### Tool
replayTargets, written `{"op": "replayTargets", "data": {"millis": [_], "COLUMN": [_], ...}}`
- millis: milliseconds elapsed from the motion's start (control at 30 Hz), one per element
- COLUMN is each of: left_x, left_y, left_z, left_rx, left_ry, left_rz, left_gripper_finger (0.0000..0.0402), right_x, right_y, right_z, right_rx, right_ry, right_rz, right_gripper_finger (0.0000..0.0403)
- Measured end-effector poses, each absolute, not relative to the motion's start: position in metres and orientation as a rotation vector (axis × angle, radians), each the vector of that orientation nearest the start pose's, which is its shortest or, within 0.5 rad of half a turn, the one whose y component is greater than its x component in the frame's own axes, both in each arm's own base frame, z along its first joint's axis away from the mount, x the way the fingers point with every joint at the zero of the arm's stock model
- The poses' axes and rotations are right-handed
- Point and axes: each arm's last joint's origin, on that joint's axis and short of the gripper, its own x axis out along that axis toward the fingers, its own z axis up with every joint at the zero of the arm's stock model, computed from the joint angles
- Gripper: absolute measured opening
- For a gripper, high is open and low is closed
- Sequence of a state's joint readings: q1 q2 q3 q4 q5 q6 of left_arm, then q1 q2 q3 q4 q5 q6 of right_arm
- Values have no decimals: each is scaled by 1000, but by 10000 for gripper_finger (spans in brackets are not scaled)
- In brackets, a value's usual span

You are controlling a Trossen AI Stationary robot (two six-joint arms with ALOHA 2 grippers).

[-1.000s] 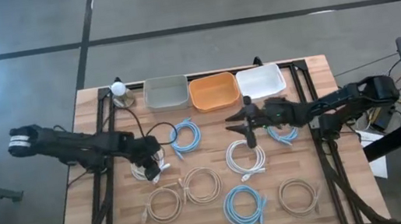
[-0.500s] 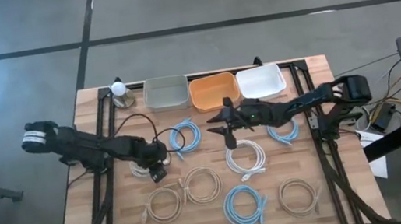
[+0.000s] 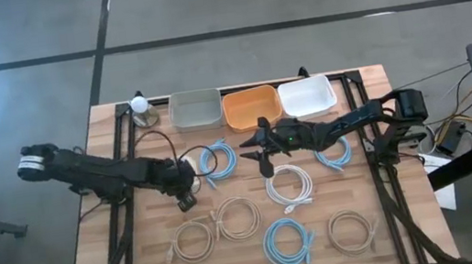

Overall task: Pick & Place USB Port
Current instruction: Put the left white charger cable into the gray bin

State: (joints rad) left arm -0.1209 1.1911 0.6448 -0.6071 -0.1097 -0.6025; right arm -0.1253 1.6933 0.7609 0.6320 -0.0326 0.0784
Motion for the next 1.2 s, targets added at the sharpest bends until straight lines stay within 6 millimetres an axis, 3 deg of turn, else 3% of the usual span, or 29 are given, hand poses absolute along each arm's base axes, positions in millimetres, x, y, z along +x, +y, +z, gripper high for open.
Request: {"op": "replayTargets", "data": {"millis": [333, 500, 667, 800, 1000, 1200], "left_x": [230, 259, 280, 288, 285, 287], "left_y": [-10, 16, 60, 104, 165, 187], "left_z": [265, 284, 276, 253, 215, 187], "left_rx": [128, 194, 217, 173, 107, 109], "left_ry": [838, 780, 810, 891, 996, 1072], "left_rz": [550, 610, 712, 726, 823, 847], "left_gripper_finger": [44, 44, 54, 67, 50, 53], "right_x": [336, 336, 336, 336, 336, 336], "right_y": [-41, -40, -40, -40, -40, -40], "right_z": [179, 179, 179, 178, 178, 178], "right_rx": [119, 124, 127, 130, 126, 123], "right_ry": [284, 286, 286, 286, 287, 288], "right_rz": [-104, -103, -104, -103, -102, -102], "right_gripper_finger": [146, 146, 146, 146, 146, 146]}}
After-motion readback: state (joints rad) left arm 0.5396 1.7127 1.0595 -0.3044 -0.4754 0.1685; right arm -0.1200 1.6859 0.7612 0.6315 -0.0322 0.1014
